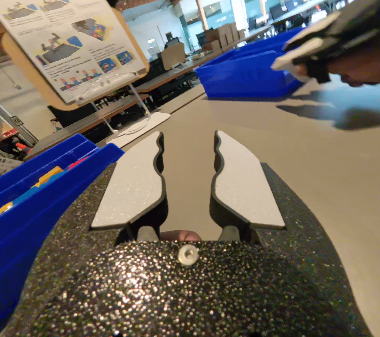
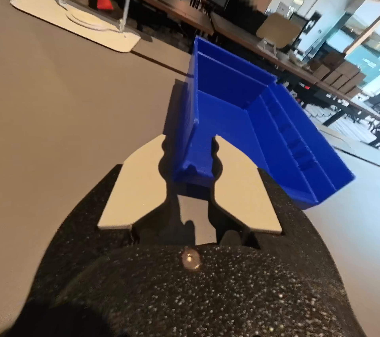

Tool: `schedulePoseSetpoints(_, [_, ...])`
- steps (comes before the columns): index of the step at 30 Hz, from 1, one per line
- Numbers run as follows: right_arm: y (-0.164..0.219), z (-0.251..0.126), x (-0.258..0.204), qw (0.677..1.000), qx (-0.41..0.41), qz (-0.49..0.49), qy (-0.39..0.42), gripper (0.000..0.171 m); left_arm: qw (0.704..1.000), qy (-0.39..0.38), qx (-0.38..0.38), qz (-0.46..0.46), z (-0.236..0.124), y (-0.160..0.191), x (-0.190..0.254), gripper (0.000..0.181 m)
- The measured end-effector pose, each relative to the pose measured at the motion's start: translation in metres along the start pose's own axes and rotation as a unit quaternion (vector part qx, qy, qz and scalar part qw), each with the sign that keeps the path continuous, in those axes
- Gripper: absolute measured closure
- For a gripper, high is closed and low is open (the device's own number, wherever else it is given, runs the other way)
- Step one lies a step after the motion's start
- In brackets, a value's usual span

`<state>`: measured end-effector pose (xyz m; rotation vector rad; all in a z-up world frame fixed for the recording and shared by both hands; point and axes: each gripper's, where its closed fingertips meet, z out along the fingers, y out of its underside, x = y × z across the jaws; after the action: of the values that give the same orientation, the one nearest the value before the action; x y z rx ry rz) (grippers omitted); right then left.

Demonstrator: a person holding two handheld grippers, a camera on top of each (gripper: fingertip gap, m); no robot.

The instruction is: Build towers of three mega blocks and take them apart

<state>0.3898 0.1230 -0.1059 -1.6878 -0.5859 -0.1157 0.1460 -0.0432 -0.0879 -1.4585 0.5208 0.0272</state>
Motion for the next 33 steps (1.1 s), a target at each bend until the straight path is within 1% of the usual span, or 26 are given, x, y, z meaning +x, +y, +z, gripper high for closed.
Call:
schedulePoseSetpoints(1, [-0.003,-0.009,-0.001,1.0,0.02,-0.006,-0.001,0.131,1.0,-0.016,0.004,-0.012,-0.001,-0.001,-0.01,0.135])
schedulePoseSetpoints(3, [-0.01,-0.027,-0.011,0.998,0.062,-0.03,-0.016,0.134,0.998,-0.06,-0.003,-0.004,-0.001,-0.002,-0.036,0.134])
schedulePoseSetpoints(5, [-0.014,-0.039,-0.024,0.994,0.089,-0.061,-0.032,0.14,0.995,-0.097,-0.024,0.03,0.005,-0.006,-0.06,0.133])
schedulePoseSetpoints(6, [-0.015,-0.043,-0.031,0.992,0.097,-0.077,-0.04,0.141,0.992,-0.106,-0.047,0.058,0.011,-0.007,-0.07,0.134])
schedulePoseSetpoints(8, [-0.017,-0.046,-0.041,0.988,0.105,-0.104,-0.047,0.143,0.981,-0.107,-0.126,0.105,0.028,0.005,-0.09,0.13])
schedulePoseSetpoints(10, [-0.018,-0.046,-0.048,0.986,0.107,-0.121,-0.052,0.145,0.97,-0.099,-0.194,0.106,0.046,0.022,-0.107,0.126])
schedulePoseSetpoints(12, [-0.018,-0.047,-0.051,0.985,0.106,-0.127,-0.057,0.145,0.959,-0.078,-0.252,0.102,0.058,0.042,-0.115,0.131])
schedulePoseSetpoints(14, [-0.017,-0.047,-0.051,0.985,0.107,-0.124,-0.061,0.146,0.943,-0.05,-0.311,0.104,0.059,0.063,-0.112,0.144])
schedulePoseSetpoints(15, [-0.016,-0.047,-0.051,0.985,0.105,-0.119,-0.065,0.147,0.94,-0.048,-0.319,0.109,0.057,0.068,-0.111,0.141])
schedulePoseSetpoints(16, [-0.015,-0.047,-0.051,0.986,0.103,-0.112,-0.07,0.147,0.942,-0.051,-0.312,0.115,0.055,0.067,-0.111,0.143])
schedulePoseSetpoints(20, [-0.012,-0.044,-0.051,0.988,0.094,-0.091,-0.084,0.147,0.932,-0.06,-0.335,0.126,0.033,0.069,-0.118,0.148])
schedulePoseSetpoints(23, [-0.012,-0.045,-0.05,0.988,0.095,-0.088,-0.085,0.147,0.914,-0.069,-0.378,0.127,0.005,0.075,-0.129,0.148])
schedulePoseSetpoints(27, [-0.012,-0.047,-0.053,0.987,0.096,-0.096,-0.083,0.147,0.898,-0.08,-0.421,0.102,-0.042,0.084,-0.147,0.144])
schedulePoseSetpoints(33, [-0.013,-0.049,-0.058,0.985,0.098,-0.119,-0.08,0.147,0.885,-0.11,-0.448,0.058,-0.127,0.09,-0.177,0.131])
